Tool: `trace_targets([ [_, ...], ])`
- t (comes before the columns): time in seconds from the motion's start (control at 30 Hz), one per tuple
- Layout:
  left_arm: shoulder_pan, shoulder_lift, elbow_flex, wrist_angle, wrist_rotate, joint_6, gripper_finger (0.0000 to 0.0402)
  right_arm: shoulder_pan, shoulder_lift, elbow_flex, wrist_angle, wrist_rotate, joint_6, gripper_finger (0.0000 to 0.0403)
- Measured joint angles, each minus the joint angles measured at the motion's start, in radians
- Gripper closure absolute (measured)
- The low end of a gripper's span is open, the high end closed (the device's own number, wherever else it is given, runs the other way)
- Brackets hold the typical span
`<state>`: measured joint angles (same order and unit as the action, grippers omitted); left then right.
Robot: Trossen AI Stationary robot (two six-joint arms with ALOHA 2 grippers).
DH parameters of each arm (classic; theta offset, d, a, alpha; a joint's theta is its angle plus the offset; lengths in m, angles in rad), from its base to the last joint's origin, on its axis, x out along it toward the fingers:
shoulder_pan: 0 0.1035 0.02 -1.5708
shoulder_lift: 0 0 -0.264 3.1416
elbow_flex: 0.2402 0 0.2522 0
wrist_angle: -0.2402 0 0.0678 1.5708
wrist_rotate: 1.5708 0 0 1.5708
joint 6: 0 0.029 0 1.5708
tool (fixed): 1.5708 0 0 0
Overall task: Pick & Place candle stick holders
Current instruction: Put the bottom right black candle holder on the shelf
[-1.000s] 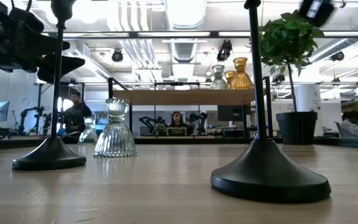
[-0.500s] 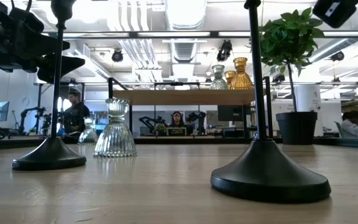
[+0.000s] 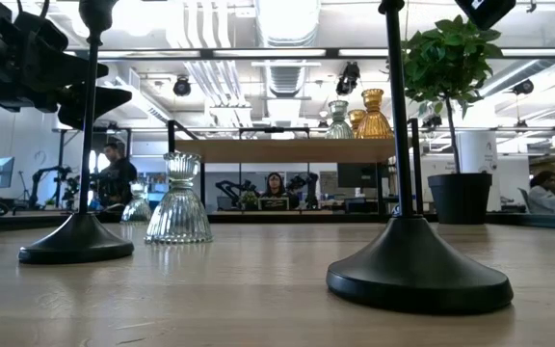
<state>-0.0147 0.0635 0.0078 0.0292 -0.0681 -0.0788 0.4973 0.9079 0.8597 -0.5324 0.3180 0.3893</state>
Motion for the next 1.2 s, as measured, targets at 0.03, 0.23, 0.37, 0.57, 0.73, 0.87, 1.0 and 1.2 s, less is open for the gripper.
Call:
trace_targets([
  [0.03, 0.0, 0.0, 0.0, 0.0, 0.0, 0.0, 0.0078, -0.001, 0.01, 0.0, 0.005, 0.001, 0.0, 0.0385],
  [0.23, 0.0, 0.0, 0.0, 0.0, 0.0, 0.0, 0.0078, -0.001, 0.046, 0.0, 0.073, 0.029, -0.048, 0.0385],
  [0.37, 0.0, 0.0, 0.0, 0.0, 0.0, 0.0, 0.0078, 0.0, 0.058, 0.0, 0.127, 0.104, -0.064, 0.0385],
  [0.57, 0.0, 0.0, 0.0, 0.0, 0.0, 0.0, 0.0078, -0.001, 0.065, 0.0, 0.307, 0.156, -0.139, 0.0385],
  [0.73, 0.0, 0.0, 0.0, 0.0, 0.0, 0.0, 0.0078, 0.0, 0.061, 0.0, 0.42, 0.156, -0.239, 0.0385],
  [0.87, 0.0, 0.0, 0.0, 0.0, 0.0, 0.0, 0.0078, -0.001, 0.054, 0.0, 0.416, 0.157, -0.199, 0.0385],
  [1.0, 0.0, 0.0, 0.0, 0.0, 0.0, 0.0, 0.0078, 0.0, 0.048, 0.0, 0.248, 0.134, -0.08, 0.0385],
  [1.2, 0.0, 0.0, 0.0, 0.0, 0.0, 0.0, 0.0078, 0.019, 0.016, 0.088, -0.23, 0.072, 0.139, 0.0391],
])
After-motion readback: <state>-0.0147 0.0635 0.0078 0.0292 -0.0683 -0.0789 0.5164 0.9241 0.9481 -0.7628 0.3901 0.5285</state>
